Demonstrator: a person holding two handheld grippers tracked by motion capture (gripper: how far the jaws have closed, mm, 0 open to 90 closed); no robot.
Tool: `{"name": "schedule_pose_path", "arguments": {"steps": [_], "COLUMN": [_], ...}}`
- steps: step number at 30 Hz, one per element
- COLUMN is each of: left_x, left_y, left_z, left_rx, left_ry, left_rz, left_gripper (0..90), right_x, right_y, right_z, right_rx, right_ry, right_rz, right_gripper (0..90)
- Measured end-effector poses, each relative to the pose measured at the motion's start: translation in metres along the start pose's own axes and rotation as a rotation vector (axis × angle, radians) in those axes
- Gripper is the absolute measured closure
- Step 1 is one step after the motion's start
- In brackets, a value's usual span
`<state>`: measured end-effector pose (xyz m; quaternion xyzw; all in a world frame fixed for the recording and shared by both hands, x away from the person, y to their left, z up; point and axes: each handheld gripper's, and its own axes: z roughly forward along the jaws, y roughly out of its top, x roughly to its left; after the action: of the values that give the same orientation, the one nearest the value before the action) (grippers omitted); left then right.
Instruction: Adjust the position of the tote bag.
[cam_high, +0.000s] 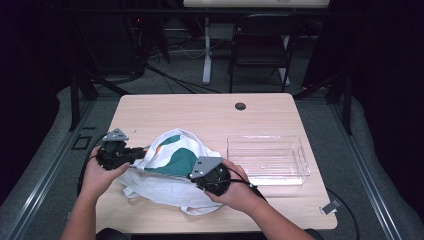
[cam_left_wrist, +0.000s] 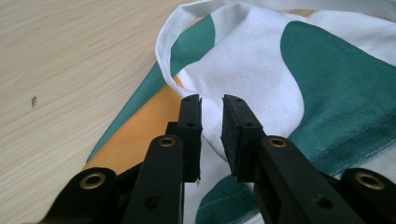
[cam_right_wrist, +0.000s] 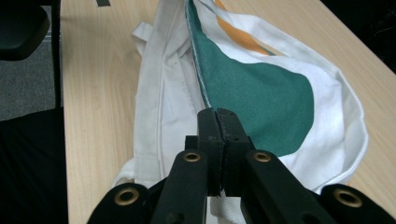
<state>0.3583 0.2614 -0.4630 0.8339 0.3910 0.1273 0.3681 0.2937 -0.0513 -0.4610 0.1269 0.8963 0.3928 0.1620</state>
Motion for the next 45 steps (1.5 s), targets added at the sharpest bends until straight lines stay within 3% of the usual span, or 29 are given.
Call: {"name": "schedule_pose_path", "arguments": {"steps": [10,16,24,34,45], "left_x": [0.003,0.001,-0.004,-0.010,-0.015], "left_y": [-0.003,-0.005,-0.006,-0.008,-0.009], "left_z": [-0.022,-0.029,-0.029,-0.020,-0.009], "left_rx": [-0.034,-0.033,-0.022,-0.004,0.023], "left_ry": [0.002,-0.008,-0.025,-0.075,-0.076], "left_rz": [0.001,0.021,0.053,0.115,0.152], "left_gripper": [63.1,57.1,51.5,43.1,40.9], "right_x": [-0.009,-0.014,-0.017,-0.019,-0.021], "right_y": [0.010,0.015,0.018,0.018,0.019], "right_z": [-0.007,-0.009,-0.010,-0.010,-0.010], "right_rx": [-0.039,-0.030,-0.034,-0.043,-0.048], "right_ry": [-0.027,-0.034,-0.044,-0.051,-0.053], "right_rz": [0.006,-0.006,-0.005,0.006,0.009], "right_gripper": [89.7,89.7,89.7,89.7,89.7]}}
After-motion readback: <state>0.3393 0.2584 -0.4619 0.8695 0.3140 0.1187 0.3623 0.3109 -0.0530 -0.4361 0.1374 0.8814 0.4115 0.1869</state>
